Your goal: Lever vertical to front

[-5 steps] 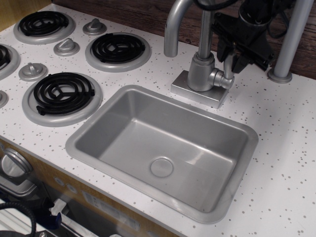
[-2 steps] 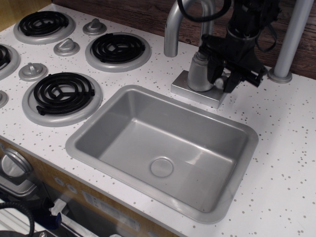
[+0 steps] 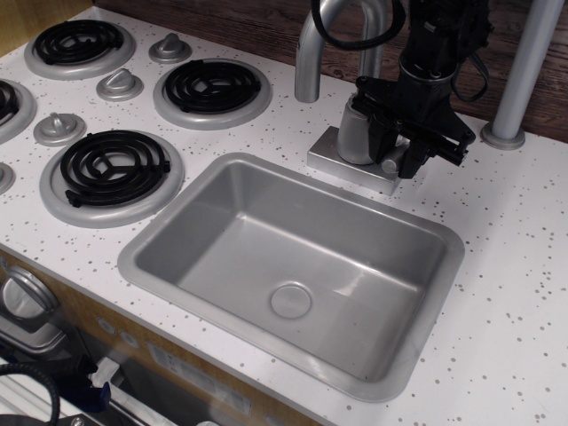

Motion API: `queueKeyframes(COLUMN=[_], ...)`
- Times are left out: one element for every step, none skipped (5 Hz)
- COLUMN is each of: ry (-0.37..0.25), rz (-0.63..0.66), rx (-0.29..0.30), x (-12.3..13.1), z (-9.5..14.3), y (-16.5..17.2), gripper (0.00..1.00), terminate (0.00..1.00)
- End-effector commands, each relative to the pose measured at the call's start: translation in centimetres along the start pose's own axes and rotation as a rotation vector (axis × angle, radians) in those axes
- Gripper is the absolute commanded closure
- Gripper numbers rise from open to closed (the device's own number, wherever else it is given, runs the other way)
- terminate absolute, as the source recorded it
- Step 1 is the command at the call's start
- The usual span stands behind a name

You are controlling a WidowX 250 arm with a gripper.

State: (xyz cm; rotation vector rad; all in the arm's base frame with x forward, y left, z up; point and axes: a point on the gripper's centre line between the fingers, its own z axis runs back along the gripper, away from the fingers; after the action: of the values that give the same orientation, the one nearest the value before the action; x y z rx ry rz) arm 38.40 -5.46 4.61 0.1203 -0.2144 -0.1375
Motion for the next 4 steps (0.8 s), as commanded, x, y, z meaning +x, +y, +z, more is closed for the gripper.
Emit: queueKeyframes(ry=[-0.03, -0.016, 0.002, 0.033], rz=[0.02, 0.021, 0.025, 0.066], rx=[0.014, 0.037, 0.072, 0.11], x=[0.6, 0.4, -0.1, -1.4], z=[0.6, 1.3, 2.3, 3.7], y=[1.5, 1.4, 1.3, 1.1], gripper=[0.0, 0.0, 0.0, 0.0], terminate=[0.0, 0.0, 0.0, 0.0])
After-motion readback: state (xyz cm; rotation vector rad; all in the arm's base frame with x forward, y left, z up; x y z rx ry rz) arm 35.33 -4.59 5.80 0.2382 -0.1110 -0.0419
